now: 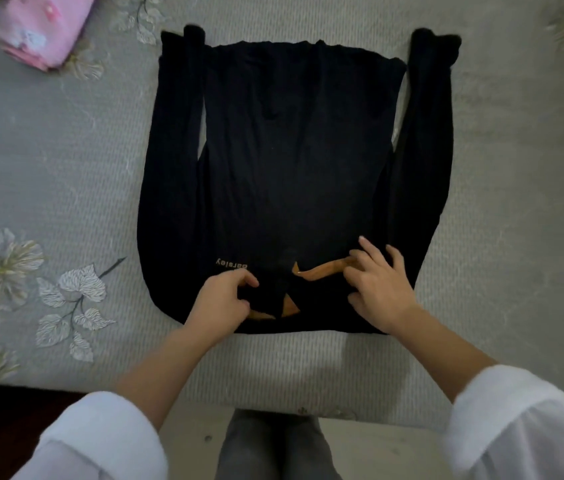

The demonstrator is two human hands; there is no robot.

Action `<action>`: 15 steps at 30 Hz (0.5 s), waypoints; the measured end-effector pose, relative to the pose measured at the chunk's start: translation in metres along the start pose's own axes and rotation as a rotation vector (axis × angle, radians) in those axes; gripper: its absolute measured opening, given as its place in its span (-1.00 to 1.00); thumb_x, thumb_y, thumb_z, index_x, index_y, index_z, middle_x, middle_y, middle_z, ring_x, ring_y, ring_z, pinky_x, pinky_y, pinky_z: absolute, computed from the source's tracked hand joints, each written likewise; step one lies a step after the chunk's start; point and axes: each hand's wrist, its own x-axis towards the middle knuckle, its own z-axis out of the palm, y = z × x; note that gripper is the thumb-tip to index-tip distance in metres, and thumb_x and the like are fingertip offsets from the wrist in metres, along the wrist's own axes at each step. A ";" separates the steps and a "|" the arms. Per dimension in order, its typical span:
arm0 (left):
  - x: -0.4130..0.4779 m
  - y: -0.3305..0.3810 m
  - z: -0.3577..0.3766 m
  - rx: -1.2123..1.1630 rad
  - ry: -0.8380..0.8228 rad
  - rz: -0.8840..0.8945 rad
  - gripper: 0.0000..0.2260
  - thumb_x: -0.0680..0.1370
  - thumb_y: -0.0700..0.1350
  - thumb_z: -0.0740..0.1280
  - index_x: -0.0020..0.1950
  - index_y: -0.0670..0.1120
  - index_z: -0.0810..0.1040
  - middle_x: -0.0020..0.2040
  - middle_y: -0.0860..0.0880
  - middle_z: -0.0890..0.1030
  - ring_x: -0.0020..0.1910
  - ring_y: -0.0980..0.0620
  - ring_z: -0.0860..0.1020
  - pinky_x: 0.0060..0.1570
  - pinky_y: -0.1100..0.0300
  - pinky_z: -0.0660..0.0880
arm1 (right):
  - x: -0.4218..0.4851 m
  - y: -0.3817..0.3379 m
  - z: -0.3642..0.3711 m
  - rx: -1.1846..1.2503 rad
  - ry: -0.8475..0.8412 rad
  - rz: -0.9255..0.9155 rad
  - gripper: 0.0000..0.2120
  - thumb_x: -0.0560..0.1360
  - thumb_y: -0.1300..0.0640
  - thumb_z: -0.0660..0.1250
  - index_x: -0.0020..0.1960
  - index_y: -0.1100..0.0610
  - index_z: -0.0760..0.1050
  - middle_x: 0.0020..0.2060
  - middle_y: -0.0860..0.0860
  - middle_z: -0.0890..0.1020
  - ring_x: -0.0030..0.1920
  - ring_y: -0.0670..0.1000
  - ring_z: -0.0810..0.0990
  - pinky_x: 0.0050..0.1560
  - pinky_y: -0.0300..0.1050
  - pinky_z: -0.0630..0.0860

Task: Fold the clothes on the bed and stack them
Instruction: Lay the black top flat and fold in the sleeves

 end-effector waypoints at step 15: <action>0.009 -0.012 -0.007 0.121 -0.421 -0.008 -0.91 0.45 -0.02 0.39 -0.08 0.11 0.53 -0.25 0.10 0.60 -0.28 0.22 0.56 -0.41 0.49 0.37 | -0.034 -0.027 -0.009 0.306 0.194 0.248 -0.56 0.39 -0.09 0.37 0.16 0.12 0.42 0.03 0.02 0.46 0.03 0.07 0.47 -0.05 0.00 0.47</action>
